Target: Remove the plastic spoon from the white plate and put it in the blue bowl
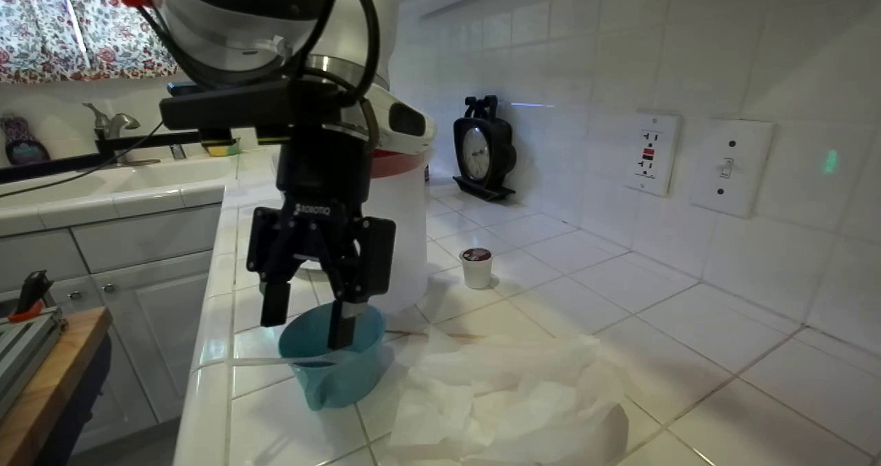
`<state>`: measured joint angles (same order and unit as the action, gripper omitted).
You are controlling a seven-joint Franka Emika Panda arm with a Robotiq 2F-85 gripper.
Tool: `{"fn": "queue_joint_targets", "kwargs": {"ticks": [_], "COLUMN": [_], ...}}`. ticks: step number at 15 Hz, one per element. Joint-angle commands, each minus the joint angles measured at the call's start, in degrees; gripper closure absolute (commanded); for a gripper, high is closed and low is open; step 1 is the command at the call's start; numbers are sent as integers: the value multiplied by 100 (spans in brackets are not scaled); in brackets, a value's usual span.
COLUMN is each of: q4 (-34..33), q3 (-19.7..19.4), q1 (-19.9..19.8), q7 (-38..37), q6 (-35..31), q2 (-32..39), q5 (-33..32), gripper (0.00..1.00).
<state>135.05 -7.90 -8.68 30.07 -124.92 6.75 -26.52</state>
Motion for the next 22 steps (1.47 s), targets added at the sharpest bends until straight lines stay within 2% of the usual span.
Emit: {"fn": "queue_joint_targets", "kwargs": {"ticks": [1, 7, 10, 15, 16, 19, 22], "q4": [167, 926, 1441, 2000, 1705, 1912, 1929], "q3": [26, -31, -94, -68, -88, -88, -89], "q1": [9, 4, 30, 16, 73, 64, 62], "q7": [-63, -195, -360, -1191, -824, -1096, -1128], "q6": [89, -145, -398, 110, 67, 168, 167], "q2": [-352, -1288, -1939, -3035, -2543, -2963, -2970], "q5": [77, 397, 893, 1485, 1280, 1344, 1350], "gripper": [0, 0, 0, 0, 0, 0, 0]}}
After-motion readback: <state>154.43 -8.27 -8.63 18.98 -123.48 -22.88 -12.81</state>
